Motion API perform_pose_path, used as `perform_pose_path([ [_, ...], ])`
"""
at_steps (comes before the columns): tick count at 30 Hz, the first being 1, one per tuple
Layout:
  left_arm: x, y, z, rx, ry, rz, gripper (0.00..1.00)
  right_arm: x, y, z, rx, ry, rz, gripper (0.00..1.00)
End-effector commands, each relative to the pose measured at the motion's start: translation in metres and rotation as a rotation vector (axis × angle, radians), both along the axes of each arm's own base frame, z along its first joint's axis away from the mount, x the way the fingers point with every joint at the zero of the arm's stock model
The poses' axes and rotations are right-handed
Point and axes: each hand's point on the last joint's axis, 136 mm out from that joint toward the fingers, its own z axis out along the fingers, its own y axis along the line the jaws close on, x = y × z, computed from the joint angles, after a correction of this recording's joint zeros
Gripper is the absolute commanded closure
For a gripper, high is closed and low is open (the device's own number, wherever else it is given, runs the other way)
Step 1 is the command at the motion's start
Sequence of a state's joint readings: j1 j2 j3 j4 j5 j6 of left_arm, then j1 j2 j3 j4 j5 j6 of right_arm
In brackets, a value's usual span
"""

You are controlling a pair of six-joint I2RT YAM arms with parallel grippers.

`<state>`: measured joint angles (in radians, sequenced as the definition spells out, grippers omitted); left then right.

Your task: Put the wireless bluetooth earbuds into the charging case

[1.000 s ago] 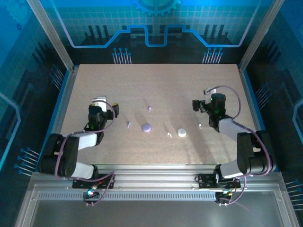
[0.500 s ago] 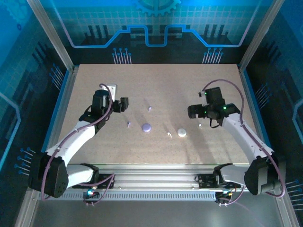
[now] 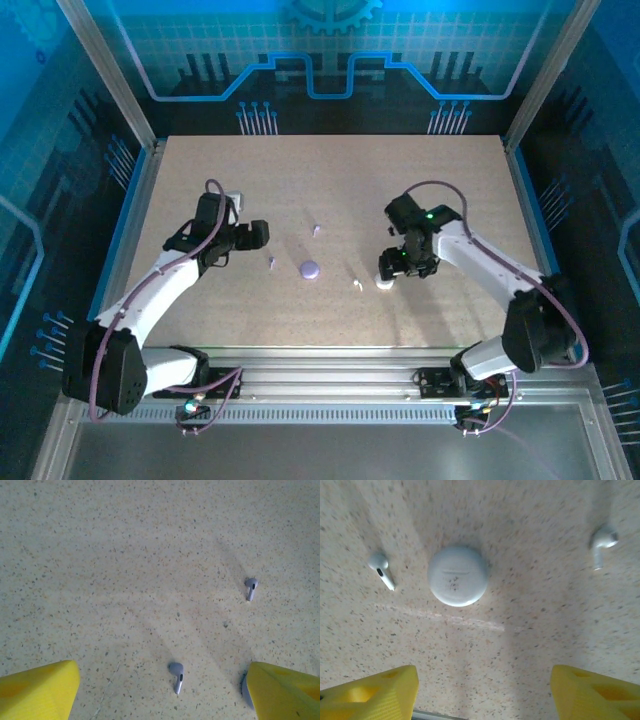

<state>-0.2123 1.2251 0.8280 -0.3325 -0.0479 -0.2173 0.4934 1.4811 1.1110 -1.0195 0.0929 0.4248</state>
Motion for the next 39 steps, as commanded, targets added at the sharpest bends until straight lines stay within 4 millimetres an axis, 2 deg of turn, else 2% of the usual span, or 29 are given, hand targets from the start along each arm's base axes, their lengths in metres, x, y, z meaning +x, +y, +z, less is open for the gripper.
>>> perform_pose_path([
  [1,-0.004,-0.005,-0.005,-0.036,0.042,-0.004,0.13,-0.006,0.015,-0.007,-0.01,0.069,-0.006,0.29],
  [5,-0.003,-0.006,-0.004,-0.042,0.037,-0.01,0.13,0.005,0.025,-0.025,-0.025,0.104,0.008,0.29],
  [10,-0.002,-0.006,-0.005,-0.04,0.042,-0.011,0.13,0.016,0.037,-0.045,-0.027,0.163,0.033,0.36],
  [18,-0.002,-0.004,-0.005,-0.022,0.043,-0.011,0.13,0.032,0.036,-0.062,-0.103,0.185,0.056,0.33],
  [23,-0.002,-0.004,-0.005,-0.023,0.044,-0.008,0.13,0.031,0.035,-0.074,-0.123,0.22,0.054,0.33],
  [32,-0.003,-0.005,-0.011,-0.027,0.056,-0.007,0.13,0.029,0.032,-0.082,-0.133,0.25,0.032,0.35],
  [39,-0.003,-0.005,-0.01,-0.026,0.053,-0.008,0.13,0.026,0.027,-0.089,-0.143,0.268,0.016,0.46],
])
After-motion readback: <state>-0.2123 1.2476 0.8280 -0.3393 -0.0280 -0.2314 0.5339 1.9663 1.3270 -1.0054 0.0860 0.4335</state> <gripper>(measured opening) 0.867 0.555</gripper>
